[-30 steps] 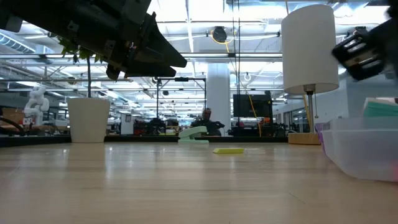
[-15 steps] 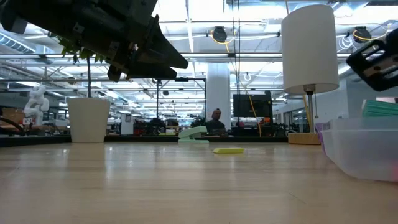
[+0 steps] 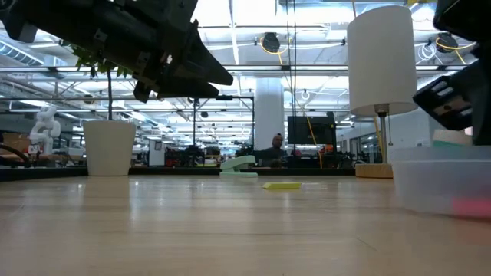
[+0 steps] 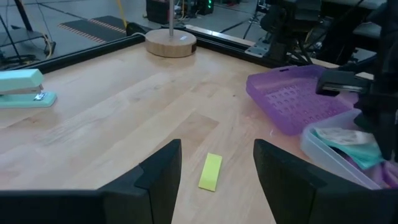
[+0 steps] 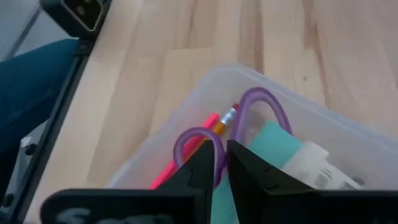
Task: Pack school essentials
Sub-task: Put the blue sticky notes into the violet supply box, then put the green eraser into the violet supply box
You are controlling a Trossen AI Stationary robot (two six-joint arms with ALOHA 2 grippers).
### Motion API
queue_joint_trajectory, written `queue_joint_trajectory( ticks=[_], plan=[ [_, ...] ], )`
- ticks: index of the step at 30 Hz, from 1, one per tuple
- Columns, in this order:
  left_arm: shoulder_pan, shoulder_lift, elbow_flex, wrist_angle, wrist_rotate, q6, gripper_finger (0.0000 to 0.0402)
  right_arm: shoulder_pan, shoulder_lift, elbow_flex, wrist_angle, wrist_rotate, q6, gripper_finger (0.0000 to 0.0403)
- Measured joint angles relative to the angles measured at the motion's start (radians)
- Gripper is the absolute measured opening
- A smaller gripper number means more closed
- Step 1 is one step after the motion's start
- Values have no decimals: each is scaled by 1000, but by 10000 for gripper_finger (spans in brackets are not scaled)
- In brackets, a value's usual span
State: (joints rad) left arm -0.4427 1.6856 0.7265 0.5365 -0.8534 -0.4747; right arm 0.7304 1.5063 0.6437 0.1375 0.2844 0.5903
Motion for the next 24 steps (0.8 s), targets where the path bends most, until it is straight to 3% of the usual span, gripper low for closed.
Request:
queue_joint_trajectory(
  ticks=[9,14,17,24],
  plan=[
    [0,0,0,0,24,-18,202,-1,-64,0,23,-66,-48,36],
    [0,1,36,0,86,7,202,26,-157,0,-73,-78,-127,36],
    [1,13,145,-99,104,57,202,30,-222,0,-178,-75,-154,36],
    [35,168,554,-563,106,71,202,31,-393,0,-344,-74,-256,36]
  ],
)
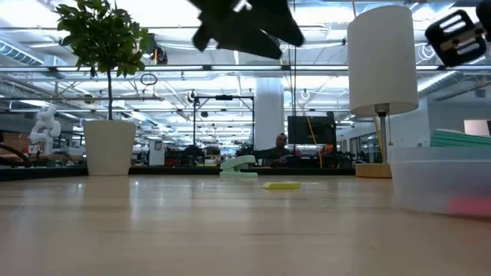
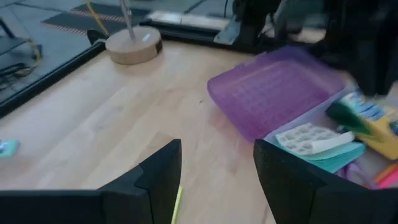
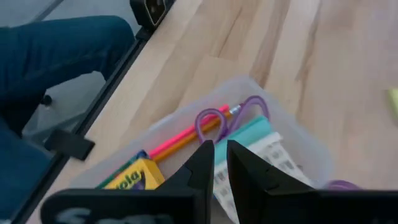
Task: Pack school essentials
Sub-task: Put the green eraser into the violet supply box
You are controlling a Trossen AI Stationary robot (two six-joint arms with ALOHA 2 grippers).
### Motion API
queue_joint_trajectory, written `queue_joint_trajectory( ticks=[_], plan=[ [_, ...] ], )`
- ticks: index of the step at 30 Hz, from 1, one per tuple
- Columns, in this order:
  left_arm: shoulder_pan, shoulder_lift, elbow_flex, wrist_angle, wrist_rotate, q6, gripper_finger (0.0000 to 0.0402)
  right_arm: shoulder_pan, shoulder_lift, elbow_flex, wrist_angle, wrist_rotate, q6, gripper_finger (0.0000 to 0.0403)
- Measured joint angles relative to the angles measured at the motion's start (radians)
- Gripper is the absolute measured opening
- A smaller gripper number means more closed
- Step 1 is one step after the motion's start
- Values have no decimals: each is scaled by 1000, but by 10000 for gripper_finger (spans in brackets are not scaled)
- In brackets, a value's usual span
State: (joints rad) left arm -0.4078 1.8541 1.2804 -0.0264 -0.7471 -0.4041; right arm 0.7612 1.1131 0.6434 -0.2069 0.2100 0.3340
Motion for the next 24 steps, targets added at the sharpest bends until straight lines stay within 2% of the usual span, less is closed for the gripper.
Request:
queue_joint_trajectory(
  ticks=[3,6,9,12,15,20,24],
  plan=[
    [31,78,132,-116,40,-21,202,0,-66,0,-34,5,-56,36],
    [86,140,223,-193,137,-49,203,0,-114,0,-50,30,-86,36],
    [137,193,256,-226,238,-48,203,0,-138,0,-75,30,-92,36],
    [176,234,256,-232,285,-32,208,0,-141,0,-93,30,-92,36],
    [203,271,256,-235,312,-15,230,0,-138,-14,-90,30,-91,36],
    [214,314,256,-281,329,-6,291,0,-140,-63,-55,29,-92,36],
    [209,299,256,-467,335,2,332,0,-141,-80,-41,29,-93,36]
  ],
)
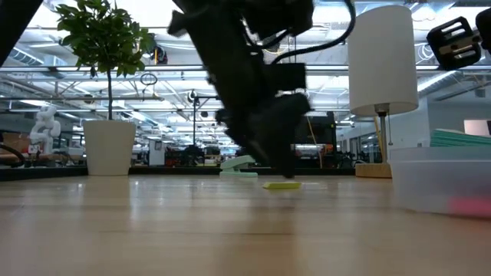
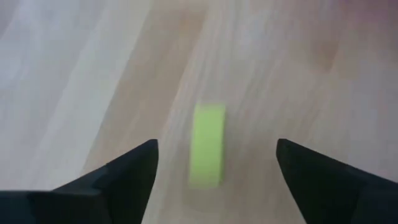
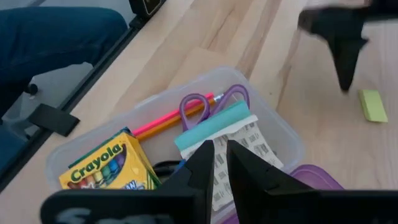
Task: Pack school essentials
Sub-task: Put the green eraser into the violet supply box
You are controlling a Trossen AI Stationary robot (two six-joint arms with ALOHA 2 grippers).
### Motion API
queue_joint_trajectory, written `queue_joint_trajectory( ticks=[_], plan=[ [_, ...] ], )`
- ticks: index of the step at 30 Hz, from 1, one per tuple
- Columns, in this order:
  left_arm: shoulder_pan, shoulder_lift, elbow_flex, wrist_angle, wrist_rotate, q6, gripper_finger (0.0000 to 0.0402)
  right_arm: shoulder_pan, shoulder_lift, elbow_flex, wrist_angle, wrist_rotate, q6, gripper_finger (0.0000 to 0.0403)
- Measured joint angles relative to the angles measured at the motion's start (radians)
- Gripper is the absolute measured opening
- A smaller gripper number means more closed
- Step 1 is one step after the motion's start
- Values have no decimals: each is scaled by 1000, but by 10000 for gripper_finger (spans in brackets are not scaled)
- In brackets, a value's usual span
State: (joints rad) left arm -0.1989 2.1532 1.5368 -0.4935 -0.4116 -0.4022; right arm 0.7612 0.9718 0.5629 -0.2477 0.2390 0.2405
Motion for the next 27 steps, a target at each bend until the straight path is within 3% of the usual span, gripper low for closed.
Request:
queue_joint_trajectory(
  ticks=[3,8,15,27],
  plan=[
    [10,-27,0,-75,28,-10,342,0,0,-1,1,0,-4,36],
    [18,-24,-15,-15,46,8,339,0,0,-1,15,29,-50,36],
    [23,-19,-123,221,53,26,289,0,1,-1,27,52,-52,36],
    [32,-26,-246,371,79,-49,218,0,1,-1,50,48,-73,36]
  ],
)
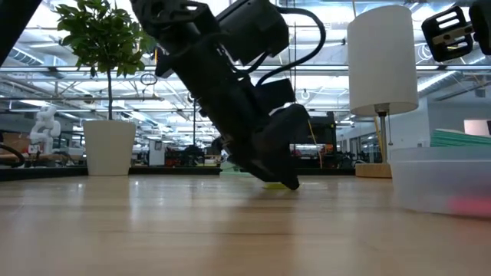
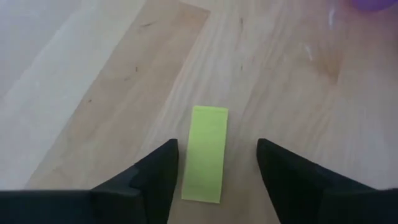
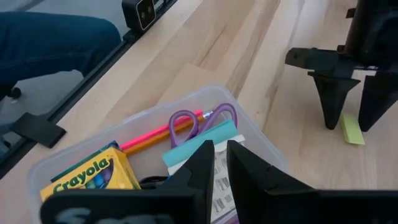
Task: Pack school essentials
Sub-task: Put the green eraser into the violet supply box
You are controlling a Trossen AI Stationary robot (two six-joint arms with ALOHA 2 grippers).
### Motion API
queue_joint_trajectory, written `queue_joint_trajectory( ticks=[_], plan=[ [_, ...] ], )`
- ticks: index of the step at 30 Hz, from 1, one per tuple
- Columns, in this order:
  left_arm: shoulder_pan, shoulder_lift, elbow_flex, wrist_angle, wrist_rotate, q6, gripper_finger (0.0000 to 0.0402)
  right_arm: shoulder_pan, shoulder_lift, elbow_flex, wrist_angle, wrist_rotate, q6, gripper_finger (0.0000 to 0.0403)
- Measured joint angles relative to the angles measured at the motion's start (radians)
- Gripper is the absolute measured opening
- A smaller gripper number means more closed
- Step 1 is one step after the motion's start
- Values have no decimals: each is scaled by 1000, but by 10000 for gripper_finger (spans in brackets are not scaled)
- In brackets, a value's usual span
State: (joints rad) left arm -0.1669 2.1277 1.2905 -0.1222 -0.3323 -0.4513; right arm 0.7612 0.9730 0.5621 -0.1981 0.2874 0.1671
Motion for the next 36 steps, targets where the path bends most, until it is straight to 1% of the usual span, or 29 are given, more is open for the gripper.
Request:
queue_joint_trajectory(
  ticks=[5,7,15,21,30,36],
  plan=[
    [0,-1,-55,82,1,-21,176,0,0,0,0,0,0,36],
    [0,0,-57,88,0,-22,163,0,0,0,0,0,0,36],
    [-5,3,-59,127,-34,0,128,0,0,0,0,0,-1,36],
    [-5,5,-60,153,-36,1,116,0,0,0,0,0,1,36],
    [-10,2,-59,177,-45,23,115,0,0,0,0,2,2,36],
    [-12,-27,-60,152,-43,27,115,0,0,0,0,3,2,36]
  ],
)
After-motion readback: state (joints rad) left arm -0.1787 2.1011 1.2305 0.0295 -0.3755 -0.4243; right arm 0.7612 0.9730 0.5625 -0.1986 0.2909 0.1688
